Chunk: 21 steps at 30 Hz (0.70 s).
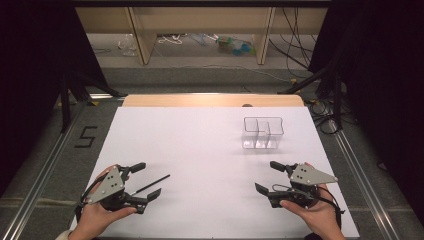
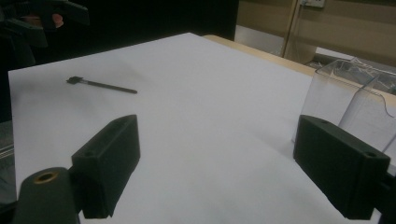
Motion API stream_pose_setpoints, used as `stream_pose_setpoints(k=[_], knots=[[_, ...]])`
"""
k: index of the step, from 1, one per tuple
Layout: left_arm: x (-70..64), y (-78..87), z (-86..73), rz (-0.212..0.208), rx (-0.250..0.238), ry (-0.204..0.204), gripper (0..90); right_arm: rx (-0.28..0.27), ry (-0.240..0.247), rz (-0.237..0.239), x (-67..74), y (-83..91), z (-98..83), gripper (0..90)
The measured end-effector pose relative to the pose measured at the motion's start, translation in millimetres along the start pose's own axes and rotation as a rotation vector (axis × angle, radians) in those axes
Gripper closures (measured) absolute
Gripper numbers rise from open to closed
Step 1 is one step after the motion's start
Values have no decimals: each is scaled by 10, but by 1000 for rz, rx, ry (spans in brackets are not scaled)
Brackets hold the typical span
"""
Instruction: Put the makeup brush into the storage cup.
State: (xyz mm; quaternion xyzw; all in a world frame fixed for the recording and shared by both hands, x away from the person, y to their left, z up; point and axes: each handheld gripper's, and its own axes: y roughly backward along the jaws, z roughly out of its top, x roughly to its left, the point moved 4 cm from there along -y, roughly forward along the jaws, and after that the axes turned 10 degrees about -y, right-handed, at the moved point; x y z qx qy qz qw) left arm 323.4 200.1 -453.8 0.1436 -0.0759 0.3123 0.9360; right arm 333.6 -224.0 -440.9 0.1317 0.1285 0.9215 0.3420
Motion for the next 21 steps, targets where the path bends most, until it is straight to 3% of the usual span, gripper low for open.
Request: stream_pose_setpoints(k=[8,12,16,21], knots=[[3,-23,56,6,2,-8,96,-12,-9,11,8,-6,9,160],[57,-49,96,6,75,-42,138,1,-6,1,-2,0,9,161],[169,-101,146,-5,139,-49,158,0,-10,0,-15,0,10,162],[339,-229,172,-18,258,-37,198,16,-31,2,-8,7,2,164]])
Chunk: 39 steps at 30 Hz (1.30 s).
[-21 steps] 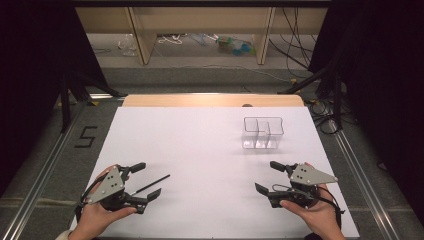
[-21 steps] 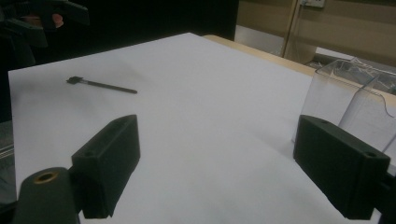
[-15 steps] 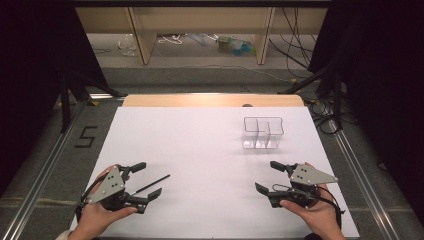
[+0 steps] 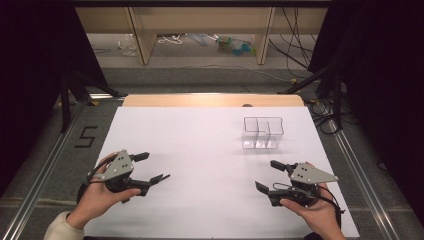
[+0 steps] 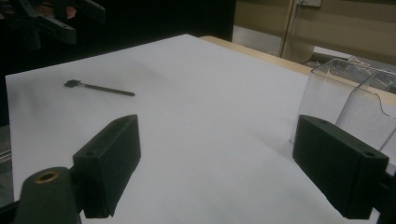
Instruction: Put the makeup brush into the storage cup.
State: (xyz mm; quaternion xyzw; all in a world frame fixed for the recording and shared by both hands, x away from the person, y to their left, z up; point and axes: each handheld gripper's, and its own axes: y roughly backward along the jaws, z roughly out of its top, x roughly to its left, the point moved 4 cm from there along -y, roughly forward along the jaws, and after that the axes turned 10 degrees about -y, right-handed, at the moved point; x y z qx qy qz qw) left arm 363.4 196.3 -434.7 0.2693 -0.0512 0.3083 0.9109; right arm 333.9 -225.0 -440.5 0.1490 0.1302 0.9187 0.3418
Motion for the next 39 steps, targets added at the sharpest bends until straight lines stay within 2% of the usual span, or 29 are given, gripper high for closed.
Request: stream_pose_setpoints(k=[1,2,3,6,7,8,10,12,15,17,18,20,24,25,26,30,31,32,35,39], knots=[[32,-26,5,-3,27,0,207,-13,19,-4,-16,-6,8,164],[57,-51,7,-13,61,-3,221,-14,16,-6,-16,-5,8,164],[89,-78,-2,-34,120,-23,253,-11,13,-9,-19,-4,5,166],[136,-151,-17,-66,190,-46,302,6,14,-16,-23,8,1,166],[156,-175,-24,-69,221,-49,315,-26,10,-1,-21,-23,4,167],[171,-201,-53,-94,285,-44,349,-19,10,-2,-23,-19,2,169],[190,-239,-97,-127,354,-57,356,-17,8,-2,-22,-20,0,169],[220,-283,-157,-179,435,-66,410,-9,5,-9,-24,-15,-4,170],[276,-346,-251,-226,547,-77,453,-8,8,-10,-30,-18,-5,173],[322,-373,-300,-265,631,-109,494,2,7,-11,-30,-17,-8,175],[333,-390,-318,-282,661,-112,510,4,6,-11,-30,-19,-11,175],[326,-420,-347,-313,711,-92,515,-3,3,-12,-29,-27,-11,177],[279,-473,-399,-350,803,-105,532,2,0,-10,-34,-28,-16,179],[262,-490,-411,-355,813,-104,538,3,-1,-11,-34,-27,-16,179],[261,-496,-421,-370,837,-124,543,2,-1,-11,-35,-26,-15,179],[222,-541,-443,-382,853,-129,562,10,-2,-10,-35,-19,-17,180],[212,-547,-446,-387,858,-128,574,28,2,-20,-39,-5,-18,180],[208,-553,-450,-390,867,-134,579,12,-3,-8,-34,-21,-18,180],[198,-568,-465,-403,880,-141,595,12,-11,-5,-31,-26,-21,182],[204,-584,-489,-403,897,-134,645,9,-5,-6,-36,-27,-20,184]])
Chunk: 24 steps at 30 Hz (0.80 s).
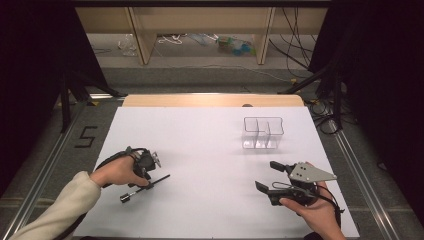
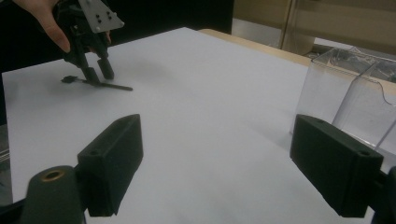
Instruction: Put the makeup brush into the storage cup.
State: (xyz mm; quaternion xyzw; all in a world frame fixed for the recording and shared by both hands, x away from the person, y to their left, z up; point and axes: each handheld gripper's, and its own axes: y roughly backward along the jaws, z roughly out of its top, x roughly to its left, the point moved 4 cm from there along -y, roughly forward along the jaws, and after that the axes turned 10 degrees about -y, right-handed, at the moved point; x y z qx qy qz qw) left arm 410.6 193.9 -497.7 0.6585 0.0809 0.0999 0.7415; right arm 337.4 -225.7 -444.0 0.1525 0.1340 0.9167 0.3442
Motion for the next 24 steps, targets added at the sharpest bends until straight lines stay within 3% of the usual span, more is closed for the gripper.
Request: stream_pose_setpoints(k=[16,24], knots=[[-16,-9,68,5,84,19,844,-6,-1,3,3,-11,-5,188],[-15,-7,57,4,68,22,853,19,-11,7,8,-8,-17,189]])
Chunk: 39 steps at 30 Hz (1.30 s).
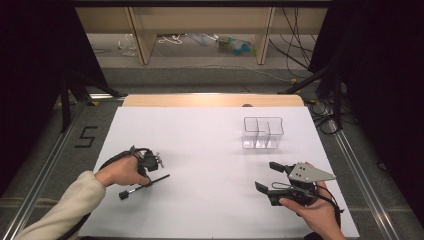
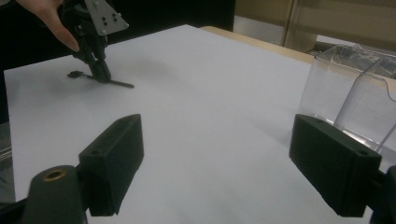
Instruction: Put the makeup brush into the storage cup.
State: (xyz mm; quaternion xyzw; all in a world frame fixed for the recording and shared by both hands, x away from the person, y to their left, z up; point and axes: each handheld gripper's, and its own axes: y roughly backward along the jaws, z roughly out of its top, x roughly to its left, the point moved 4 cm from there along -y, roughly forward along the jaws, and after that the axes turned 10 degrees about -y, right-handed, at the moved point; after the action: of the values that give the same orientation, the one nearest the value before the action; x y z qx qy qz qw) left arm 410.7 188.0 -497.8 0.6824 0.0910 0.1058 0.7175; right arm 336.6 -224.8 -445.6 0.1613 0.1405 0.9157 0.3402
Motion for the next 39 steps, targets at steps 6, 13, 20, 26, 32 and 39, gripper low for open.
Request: stream_pose_setpoints(k=[6,13,20,26,32,39], knots=[[7,22,0,-10,-7,-6,854,1,8,-1,-6,1,3,191],[19,117,10,14,-23,-21,854,-13,11,8,-2,-15,3,195],[6,210,32,36,-41,-58,854,5,20,5,0,-12,2,202],[-40,280,71,48,-43,-105,854,22,30,26,26,-38,2,212],[-136,365,155,52,-66,-162,854,26,49,50,43,-79,5,212],[-241,464,259,63,-76,-206,854,24,58,59,51,-128,8,219]])
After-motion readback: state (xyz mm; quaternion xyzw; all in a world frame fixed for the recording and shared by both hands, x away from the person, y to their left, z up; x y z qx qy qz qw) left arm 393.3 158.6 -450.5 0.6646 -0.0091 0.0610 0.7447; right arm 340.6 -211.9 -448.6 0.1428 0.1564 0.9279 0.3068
